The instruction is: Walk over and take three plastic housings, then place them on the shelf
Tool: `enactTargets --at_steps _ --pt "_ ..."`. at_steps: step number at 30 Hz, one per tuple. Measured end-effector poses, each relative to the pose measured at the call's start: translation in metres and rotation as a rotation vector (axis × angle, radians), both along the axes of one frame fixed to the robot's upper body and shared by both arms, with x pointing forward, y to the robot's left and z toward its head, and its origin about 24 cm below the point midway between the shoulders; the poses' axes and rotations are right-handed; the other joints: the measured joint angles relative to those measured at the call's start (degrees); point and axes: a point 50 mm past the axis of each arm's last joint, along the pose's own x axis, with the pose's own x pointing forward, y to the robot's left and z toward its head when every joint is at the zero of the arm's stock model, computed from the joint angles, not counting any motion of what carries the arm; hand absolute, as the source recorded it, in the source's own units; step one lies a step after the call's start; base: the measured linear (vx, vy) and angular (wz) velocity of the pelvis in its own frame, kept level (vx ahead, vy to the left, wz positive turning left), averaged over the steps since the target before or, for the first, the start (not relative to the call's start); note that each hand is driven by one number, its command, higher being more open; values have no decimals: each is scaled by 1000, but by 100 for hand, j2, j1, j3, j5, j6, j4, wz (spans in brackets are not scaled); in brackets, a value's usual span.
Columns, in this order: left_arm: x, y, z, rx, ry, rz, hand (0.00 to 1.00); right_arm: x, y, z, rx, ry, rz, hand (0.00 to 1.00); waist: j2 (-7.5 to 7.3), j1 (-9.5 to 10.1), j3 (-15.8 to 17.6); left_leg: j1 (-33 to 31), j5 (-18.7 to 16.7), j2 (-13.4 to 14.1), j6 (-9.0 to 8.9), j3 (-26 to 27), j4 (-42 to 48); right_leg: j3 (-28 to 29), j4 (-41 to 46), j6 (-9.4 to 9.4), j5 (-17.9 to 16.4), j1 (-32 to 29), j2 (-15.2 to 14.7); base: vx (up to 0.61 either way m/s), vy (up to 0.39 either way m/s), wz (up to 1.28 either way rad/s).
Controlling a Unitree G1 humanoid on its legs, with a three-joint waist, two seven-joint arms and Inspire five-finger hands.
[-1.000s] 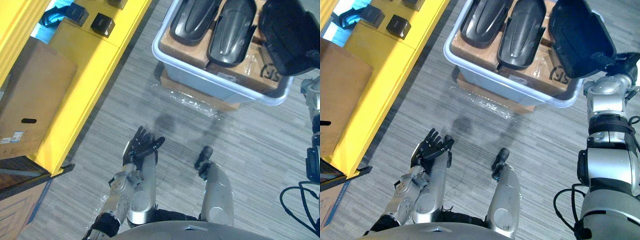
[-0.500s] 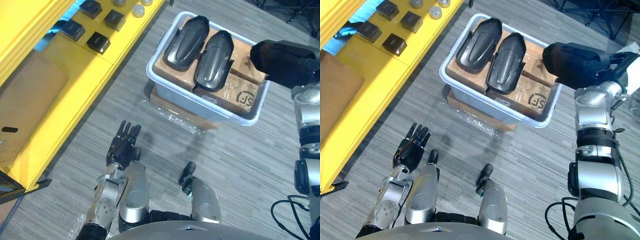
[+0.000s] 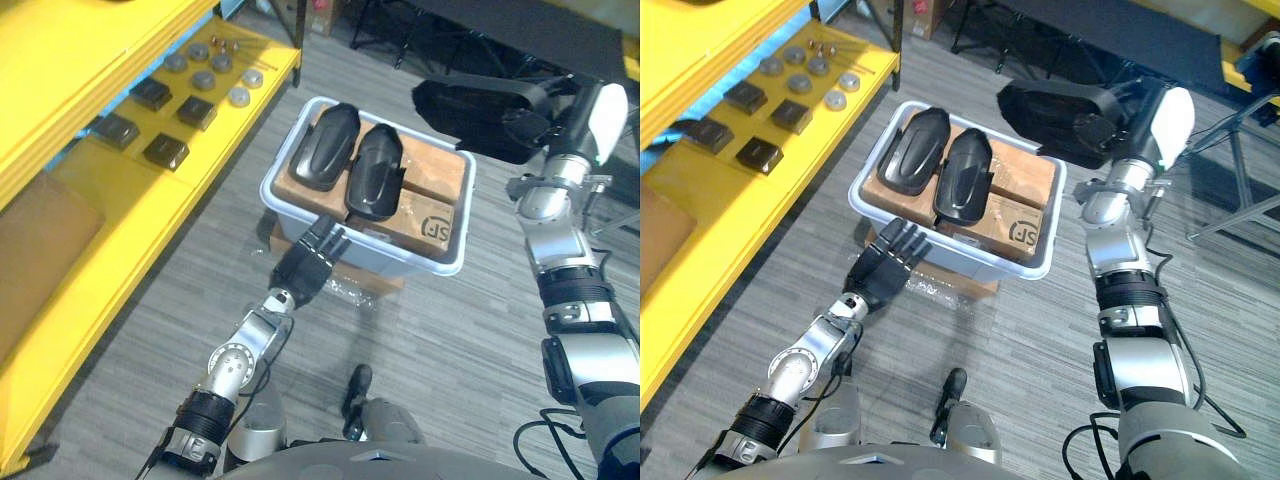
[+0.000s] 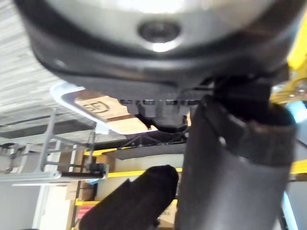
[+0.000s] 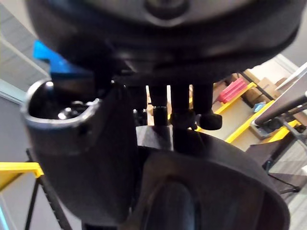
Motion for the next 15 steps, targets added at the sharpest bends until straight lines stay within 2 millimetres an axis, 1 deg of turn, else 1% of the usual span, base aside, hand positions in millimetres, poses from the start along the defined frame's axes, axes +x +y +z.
enactTargets --at_steps 2,4,5,6,7,8,9,11,13,15 --pt "-1 -9 -6 -30 56 -16 100 -4 17 1 -43 -43 67 0 14 -27 -141 102 -33 41 -8 152 -50 119 -42 -6 19 6 28 -5 8 -29" --pt "-1 -11 -8 -64 76 -6 100 -7 30 -2 -46 -67 127 0 13 -139 -285 163 -33 53 -13 215 -101 167 -74 -13 30 8 42 19 0 -19" --pt "0 -12 -7 -83 80 2 100 -8 33 -4 -42 -74 143 0 18 -157 -316 197 -32 59 -14 246 -118 200 -74 -14 31 11 46 47 3 -22" --pt "5 -14 -3 -105 71 15 100 -8 38 -5 -31 -86 168 0 37 -184 -348 289 -25 64 -21 313 -163 273 -74 -15 32 26 50 42 8 -20" --pt "12 -17 3 -130 55 36 100 -9 44 -9 -13 -88 186 0 58 -269 -406 332 -14 56 -23 338 -210 290 -74 -17 36 37 43 28 7 -15" --pt "16 -19 6 -137 43 47 100 -9 46 -12 -3 -85 194 0 68 -303 -446 347 -13 53 -23 344 -224 293 -74 -17 36 40 41 33 12 -11" --pt "24 -24 16 -178 16 79 100 -12 52 -21 19 -81 217 0 99 -329 -495 466 -1 54 -28 400 -304 318 -74 -17 36 87 41 31 10 -12" --pt "31 -29 26 -212 -14 105 100 -15 57 -31 41 -64 235 0 144 -354 -589 546 18 50 -26 468 -388 366 -77 -17 36 94 39 31 11 -15" --pt "40 -33 38 -235 -64 139 100 -17 65 -43 94 -38 263 0 242 -445 -678 666 59 23 -18 512 -509 401 -83 -17 37 128 22 28 13 -9" --pt "41 -36 43 -254 -92 170 100 -19 70 -53 137 -16 275 0 306 -489 -718 772 90 6 -18 549 -610 426 -110 -16 37 177 15 2 6 -7"
